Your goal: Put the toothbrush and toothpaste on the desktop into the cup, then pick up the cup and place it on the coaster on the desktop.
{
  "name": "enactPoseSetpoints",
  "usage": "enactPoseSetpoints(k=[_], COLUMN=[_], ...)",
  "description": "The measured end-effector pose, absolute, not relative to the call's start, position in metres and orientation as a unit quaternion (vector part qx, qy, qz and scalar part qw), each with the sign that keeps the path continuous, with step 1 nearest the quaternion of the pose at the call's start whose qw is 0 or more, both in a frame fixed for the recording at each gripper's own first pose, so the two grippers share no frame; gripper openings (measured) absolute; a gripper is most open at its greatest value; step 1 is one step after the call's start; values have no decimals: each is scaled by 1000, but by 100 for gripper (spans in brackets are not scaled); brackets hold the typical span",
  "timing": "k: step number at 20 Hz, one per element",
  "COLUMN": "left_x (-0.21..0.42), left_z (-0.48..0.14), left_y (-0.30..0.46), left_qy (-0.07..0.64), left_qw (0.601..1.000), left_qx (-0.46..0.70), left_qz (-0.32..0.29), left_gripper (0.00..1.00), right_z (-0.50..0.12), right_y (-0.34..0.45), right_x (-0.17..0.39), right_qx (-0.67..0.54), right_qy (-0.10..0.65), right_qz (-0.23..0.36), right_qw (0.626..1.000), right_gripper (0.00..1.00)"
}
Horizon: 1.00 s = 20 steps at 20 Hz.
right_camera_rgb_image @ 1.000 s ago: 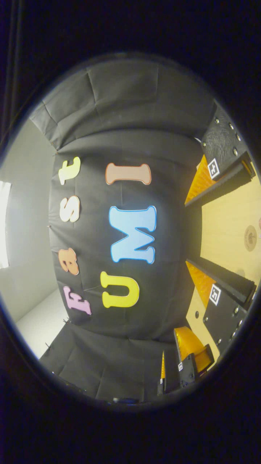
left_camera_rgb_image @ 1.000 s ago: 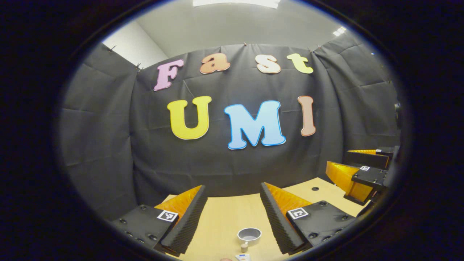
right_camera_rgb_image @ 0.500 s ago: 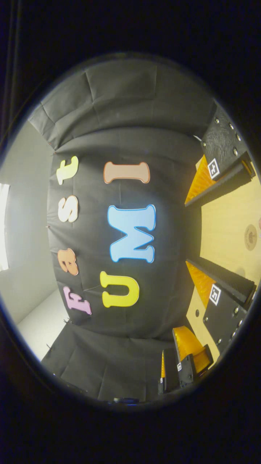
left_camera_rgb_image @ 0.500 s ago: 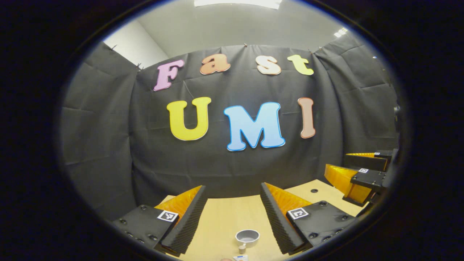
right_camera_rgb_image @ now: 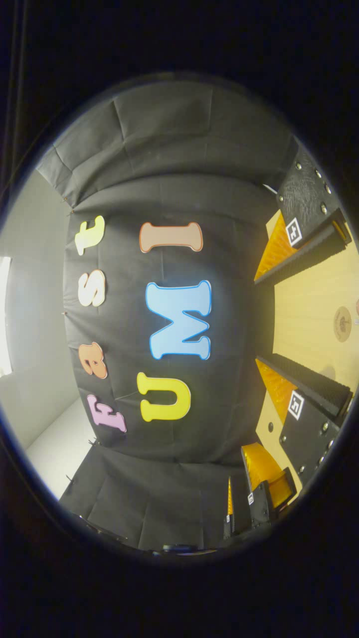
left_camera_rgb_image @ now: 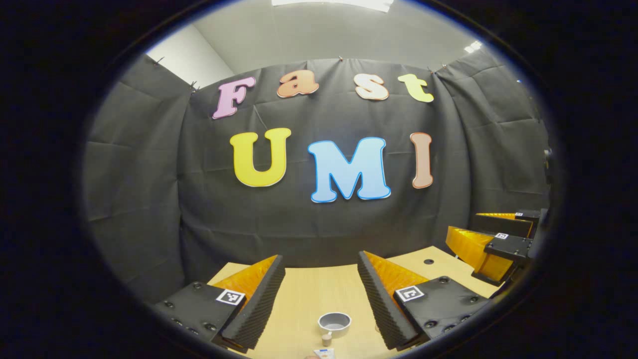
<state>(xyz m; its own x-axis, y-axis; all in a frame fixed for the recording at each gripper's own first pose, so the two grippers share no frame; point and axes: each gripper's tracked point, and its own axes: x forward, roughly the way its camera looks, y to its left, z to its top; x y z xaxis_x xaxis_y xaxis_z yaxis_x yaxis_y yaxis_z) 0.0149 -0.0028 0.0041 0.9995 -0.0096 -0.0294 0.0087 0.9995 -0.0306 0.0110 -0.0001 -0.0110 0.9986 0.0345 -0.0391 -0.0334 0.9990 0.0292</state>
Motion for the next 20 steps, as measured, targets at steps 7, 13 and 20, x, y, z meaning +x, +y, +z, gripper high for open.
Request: enactPoseSetpoints(k=[7,13,20], left_x=[20,7,-17], left_z=[-70,-148,-234], left_y=[-11,-13,-23], left_qy=[118,210,315], left_qw=[992,977,948], left_qx=[-29,-25,-28], left_qz=[-21,-31,-45], left_gripper=[96,94,96], right_z=[-70,-139,-217], right_y=[4,3,9], right_x=[0,-11,-42], right_qx=[16,21,16], right_qy=[134,252,373], right_qz=[12,18,34], right_qw=[991,967,927], right_gripper=[89,90,90])
